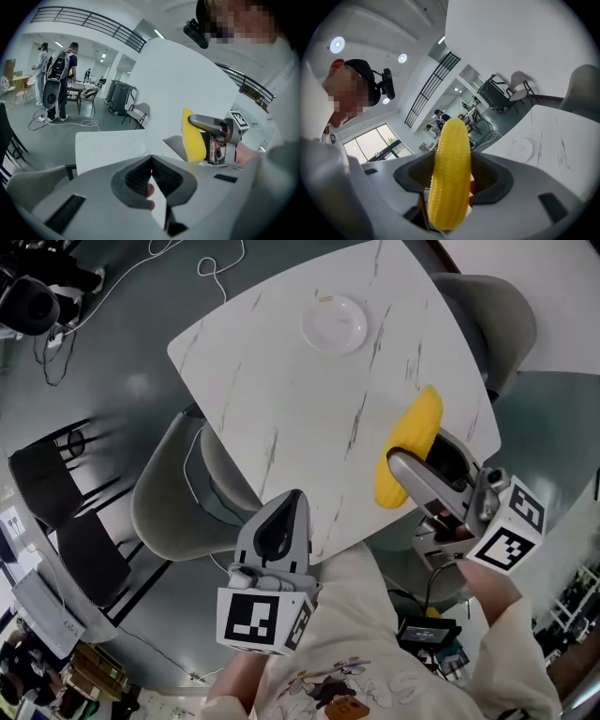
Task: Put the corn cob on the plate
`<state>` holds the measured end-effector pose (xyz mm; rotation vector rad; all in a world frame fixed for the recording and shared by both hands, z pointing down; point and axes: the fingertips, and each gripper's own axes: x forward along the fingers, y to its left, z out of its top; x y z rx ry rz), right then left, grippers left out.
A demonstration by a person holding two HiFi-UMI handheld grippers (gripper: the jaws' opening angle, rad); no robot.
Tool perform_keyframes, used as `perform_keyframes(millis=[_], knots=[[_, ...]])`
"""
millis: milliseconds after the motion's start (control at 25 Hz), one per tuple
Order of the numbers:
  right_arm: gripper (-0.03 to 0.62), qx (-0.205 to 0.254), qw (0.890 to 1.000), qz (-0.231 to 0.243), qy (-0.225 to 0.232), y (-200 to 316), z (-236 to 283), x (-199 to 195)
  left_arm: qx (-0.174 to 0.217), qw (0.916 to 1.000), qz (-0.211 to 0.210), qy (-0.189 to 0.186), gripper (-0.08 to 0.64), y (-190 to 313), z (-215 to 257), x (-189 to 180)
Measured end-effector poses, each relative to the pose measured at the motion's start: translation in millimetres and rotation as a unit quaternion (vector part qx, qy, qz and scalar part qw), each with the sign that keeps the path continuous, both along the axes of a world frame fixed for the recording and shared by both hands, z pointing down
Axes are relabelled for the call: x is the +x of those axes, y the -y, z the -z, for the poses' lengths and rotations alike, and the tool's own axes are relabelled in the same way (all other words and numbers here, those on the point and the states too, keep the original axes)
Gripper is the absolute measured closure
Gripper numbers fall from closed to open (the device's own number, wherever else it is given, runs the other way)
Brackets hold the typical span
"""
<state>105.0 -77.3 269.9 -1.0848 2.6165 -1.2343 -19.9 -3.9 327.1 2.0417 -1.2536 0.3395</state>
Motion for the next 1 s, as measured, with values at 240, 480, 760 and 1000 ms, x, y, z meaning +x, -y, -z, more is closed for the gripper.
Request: perform_keyframes(millis=[240,480,760,1000], knots=[[0.347,-0.004,1.0,0.013,-0.023,21.3,-13.8,-5.5,-0.007,0.9994,0.03,-0.014,0.552,10.1,-14.1,-2.4],[0.347,-0.009,1.0,0.009,-0.028,51.7,-38.9,-12.2,-0.009,0.999,0.043,-0.006,0.552,30.9,-36.4,-5.1],[0.347,-0.025,0.998,-0.015,-0.057,91.6,-69.4,-2.9,-0.014,0.9985,0.052,-0.009,0.552,55.4,-61.4,5.6],[0.347,-0.067,0.993,-0.062,-0.072,123.6,-120.5,1.0,-0.024,0.9989,0.039,0.012,0.552,74.0,-96.2,0.4]])
